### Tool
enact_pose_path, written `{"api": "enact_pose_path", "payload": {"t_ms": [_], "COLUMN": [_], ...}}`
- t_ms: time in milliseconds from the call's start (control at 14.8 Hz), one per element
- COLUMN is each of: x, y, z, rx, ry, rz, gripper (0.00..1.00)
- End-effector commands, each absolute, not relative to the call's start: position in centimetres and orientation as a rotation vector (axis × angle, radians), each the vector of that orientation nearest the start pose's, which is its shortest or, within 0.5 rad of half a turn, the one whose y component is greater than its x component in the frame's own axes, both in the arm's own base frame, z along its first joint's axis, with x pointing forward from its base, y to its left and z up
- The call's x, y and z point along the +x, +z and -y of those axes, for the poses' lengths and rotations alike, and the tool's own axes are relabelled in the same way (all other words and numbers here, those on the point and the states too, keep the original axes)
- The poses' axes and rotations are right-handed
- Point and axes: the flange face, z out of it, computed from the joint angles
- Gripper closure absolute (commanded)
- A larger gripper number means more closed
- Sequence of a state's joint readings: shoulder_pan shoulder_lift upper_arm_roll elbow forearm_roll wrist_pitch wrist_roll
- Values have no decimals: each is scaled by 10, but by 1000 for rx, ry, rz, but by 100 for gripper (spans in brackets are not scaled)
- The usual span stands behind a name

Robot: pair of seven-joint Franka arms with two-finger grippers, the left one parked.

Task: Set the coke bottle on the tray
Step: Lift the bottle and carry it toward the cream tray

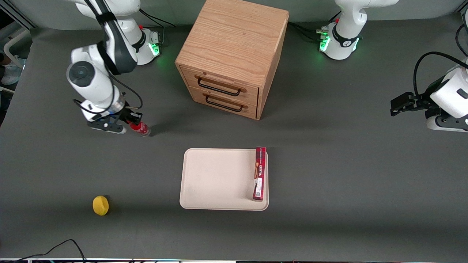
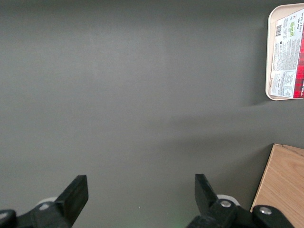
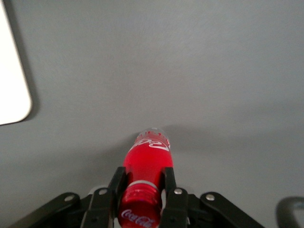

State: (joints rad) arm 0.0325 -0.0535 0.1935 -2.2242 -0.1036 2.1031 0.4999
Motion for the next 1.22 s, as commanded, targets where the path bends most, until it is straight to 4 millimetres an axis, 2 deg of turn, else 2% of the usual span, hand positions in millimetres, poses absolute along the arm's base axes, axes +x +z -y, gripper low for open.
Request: {"api": "enact_pose_path", "payload": {"t_ms": [0, 135, 203, 270, 338, 405, 473, 541, 676, 811, 946, 1149], "x": [529, 550, 566, 585, 604, 618, 630, 640, 661, 683, 705, 728], "y": [493, 544, 568, 582, 589, 583, 576, 565, 526, 468, 420, 370], "z": [-117, -126, -138, -162, -177, -202, -219, -234, -265, -291, -296, -293], "rx": [-3254, -3223, -3173, -3136, -3101, -3065, -3017, -2980, -2929, -2905, -2887, -2840], "ry": [70, 64, 106, 166, 220, 270, 280, 282, 216, 130, 41, -48], "rz": [-353, -385, -431, -505, -603, -662, -739, -816, -938, -1045, -1082, -1116], "gripper": [100, 100, 100, 100, 100, 100, 100, 100, 100, 100, 100, 100]}}
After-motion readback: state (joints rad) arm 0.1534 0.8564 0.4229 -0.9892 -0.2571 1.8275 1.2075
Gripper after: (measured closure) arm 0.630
